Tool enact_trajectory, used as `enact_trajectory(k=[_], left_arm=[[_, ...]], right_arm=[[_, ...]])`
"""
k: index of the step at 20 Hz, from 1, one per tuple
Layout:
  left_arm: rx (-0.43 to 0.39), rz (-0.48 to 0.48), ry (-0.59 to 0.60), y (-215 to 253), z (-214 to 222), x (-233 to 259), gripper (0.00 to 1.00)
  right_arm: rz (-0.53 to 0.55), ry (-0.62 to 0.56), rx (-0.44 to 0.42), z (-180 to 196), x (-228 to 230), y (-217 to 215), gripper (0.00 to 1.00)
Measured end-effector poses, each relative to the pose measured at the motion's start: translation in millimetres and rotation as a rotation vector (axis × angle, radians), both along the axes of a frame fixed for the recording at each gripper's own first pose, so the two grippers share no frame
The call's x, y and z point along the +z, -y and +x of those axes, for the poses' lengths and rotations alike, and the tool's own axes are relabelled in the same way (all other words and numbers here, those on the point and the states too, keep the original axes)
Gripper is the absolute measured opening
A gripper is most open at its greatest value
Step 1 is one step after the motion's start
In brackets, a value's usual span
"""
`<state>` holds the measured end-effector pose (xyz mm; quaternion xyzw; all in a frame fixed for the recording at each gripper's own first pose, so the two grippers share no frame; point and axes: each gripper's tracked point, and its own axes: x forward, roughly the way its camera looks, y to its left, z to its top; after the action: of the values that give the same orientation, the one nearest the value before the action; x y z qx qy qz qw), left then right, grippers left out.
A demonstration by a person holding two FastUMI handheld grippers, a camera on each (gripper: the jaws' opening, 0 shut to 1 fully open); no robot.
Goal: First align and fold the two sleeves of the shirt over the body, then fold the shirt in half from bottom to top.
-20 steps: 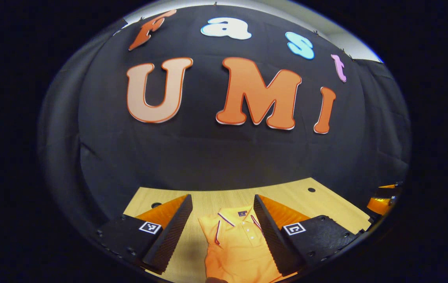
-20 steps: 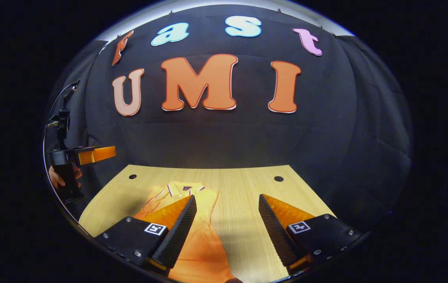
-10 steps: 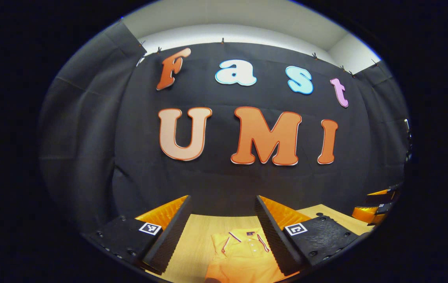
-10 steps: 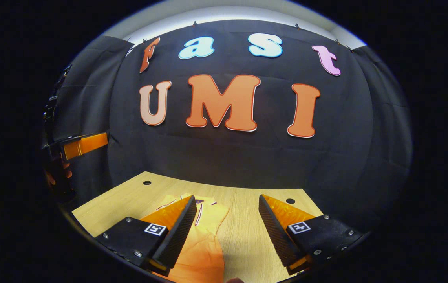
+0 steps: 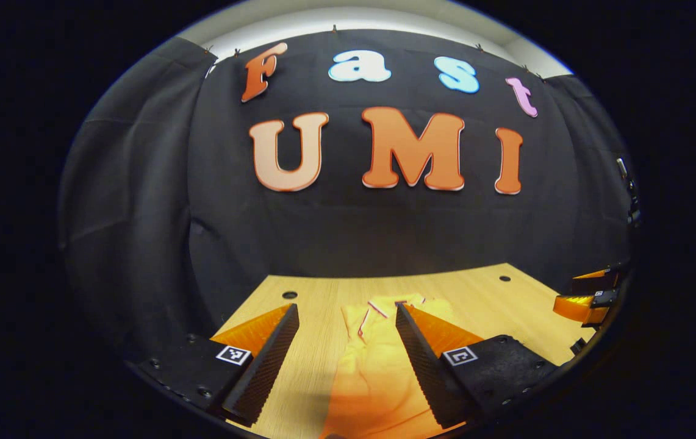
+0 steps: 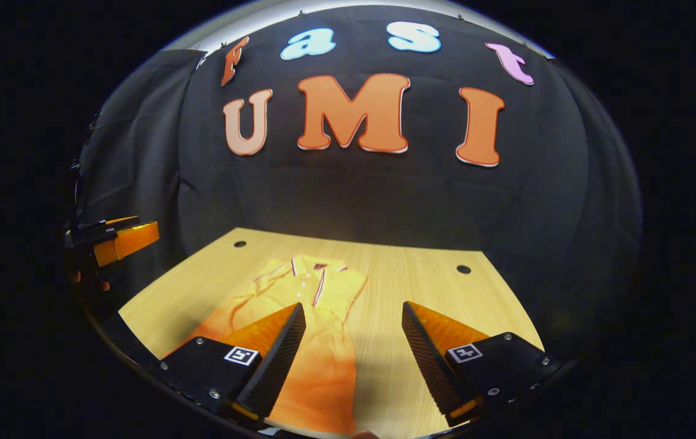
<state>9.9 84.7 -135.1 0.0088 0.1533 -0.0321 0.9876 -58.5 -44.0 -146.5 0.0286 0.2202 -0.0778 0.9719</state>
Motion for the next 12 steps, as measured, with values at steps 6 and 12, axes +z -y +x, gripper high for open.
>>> enact_trajectory(k=[6, 12], left_arm=[[-0.031, 0.023, -0.222, -2.2, -28.2, -76.3, 0.98], [-0.065, 0.041, -0.486, -7.9, -73.9, -157.7, 0.99]], right_arm=[[0.075, -0.196, 0.03, -38.0, -69.9, -17.1, 0.98], [0.133, -0.396, 0.048, -72.4, -138.4, -33.1, 0.98]])
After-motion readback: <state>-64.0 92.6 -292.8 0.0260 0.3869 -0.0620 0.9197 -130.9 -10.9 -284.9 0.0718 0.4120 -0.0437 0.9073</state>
